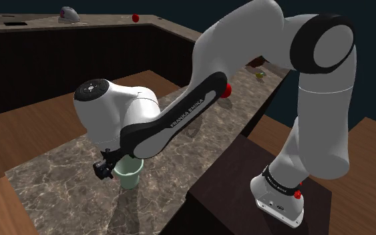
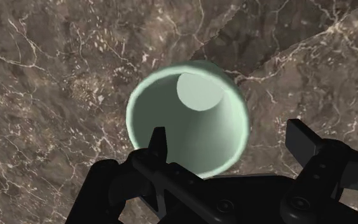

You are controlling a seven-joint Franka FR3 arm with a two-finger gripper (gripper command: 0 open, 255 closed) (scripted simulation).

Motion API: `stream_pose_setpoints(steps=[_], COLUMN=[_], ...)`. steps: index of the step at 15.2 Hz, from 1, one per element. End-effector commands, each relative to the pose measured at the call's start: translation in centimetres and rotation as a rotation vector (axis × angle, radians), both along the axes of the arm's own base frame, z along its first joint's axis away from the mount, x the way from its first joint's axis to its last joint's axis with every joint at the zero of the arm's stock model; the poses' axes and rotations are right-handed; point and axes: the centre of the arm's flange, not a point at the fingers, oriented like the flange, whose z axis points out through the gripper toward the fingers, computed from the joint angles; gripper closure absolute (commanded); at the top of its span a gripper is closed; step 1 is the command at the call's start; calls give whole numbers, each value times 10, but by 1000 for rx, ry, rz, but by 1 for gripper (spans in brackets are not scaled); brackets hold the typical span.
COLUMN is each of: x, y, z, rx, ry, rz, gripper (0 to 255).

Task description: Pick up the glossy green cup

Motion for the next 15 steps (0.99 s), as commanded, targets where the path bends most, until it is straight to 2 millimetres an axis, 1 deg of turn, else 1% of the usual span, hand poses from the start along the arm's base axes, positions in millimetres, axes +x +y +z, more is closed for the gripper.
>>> stream_pose_setpoints(steps=[1, 8, 10, 11, 15], x=[5, 5, 5, 5, 6], y=[14, 14, 14, 14, 14], z=[-15, -52, -55, -55, -55], rx=[-2, -2, -2, -2, -2], ry=[1, 1, 1, 1, 1], rz=[1, 1, 1, 1, 1], gripper=[0, 0, 0, 255, 255])
